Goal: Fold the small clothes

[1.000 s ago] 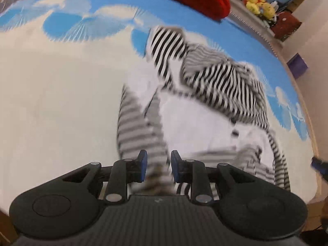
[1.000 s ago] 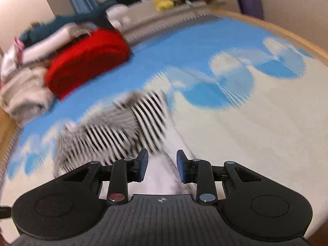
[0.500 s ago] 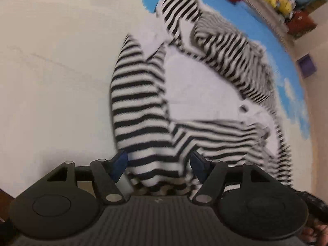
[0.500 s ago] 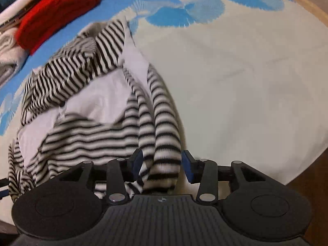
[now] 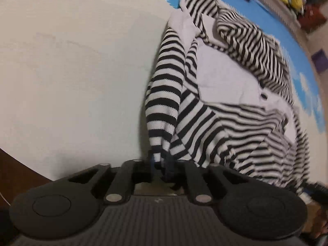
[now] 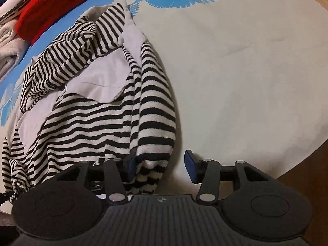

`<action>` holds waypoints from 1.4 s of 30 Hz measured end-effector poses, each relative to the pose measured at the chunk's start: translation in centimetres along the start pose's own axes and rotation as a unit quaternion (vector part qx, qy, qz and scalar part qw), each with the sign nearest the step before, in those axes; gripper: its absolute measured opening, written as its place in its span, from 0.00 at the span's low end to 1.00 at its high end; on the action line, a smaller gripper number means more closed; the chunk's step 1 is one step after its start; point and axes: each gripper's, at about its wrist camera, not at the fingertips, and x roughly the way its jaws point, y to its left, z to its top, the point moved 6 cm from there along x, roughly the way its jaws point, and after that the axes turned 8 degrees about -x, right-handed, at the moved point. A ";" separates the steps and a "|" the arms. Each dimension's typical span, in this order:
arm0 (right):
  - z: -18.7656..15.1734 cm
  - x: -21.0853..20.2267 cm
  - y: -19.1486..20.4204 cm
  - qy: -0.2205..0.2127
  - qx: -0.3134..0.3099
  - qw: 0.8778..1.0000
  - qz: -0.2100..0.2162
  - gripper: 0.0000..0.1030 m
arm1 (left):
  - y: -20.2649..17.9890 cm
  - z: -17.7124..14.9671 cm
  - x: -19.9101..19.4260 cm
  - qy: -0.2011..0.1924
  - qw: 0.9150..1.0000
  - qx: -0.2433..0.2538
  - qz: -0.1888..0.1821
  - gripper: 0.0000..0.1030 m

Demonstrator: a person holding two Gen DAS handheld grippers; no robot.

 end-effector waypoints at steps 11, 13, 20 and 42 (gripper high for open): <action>-0.2 0.7 0.2 0.019 0.005 1.000 0.005 0.23 | -0.4 -0.2 1.1 0.031 0.999 -0.035 -0.022 0.30; -0.3 0.8 0.3 0.022 -0.002 1.000 0.003 0.23 | -0.5 -0.4 1.3 0.034 0.999 -0.033 -0.021 0.30; -0.3 0.8 0.5 0.021 -0.009 1.000 0.008 0.18 | -0.5 -0.5 1.5 0.037 0.999 -0.028 -0.017 0.30; 1.1 -2.1 1.1 -0.047 0.002 0.998 0.049 0.03 | -1.8 0.1 -1.9 -0.054 0.998 0.019 -0.035 0.04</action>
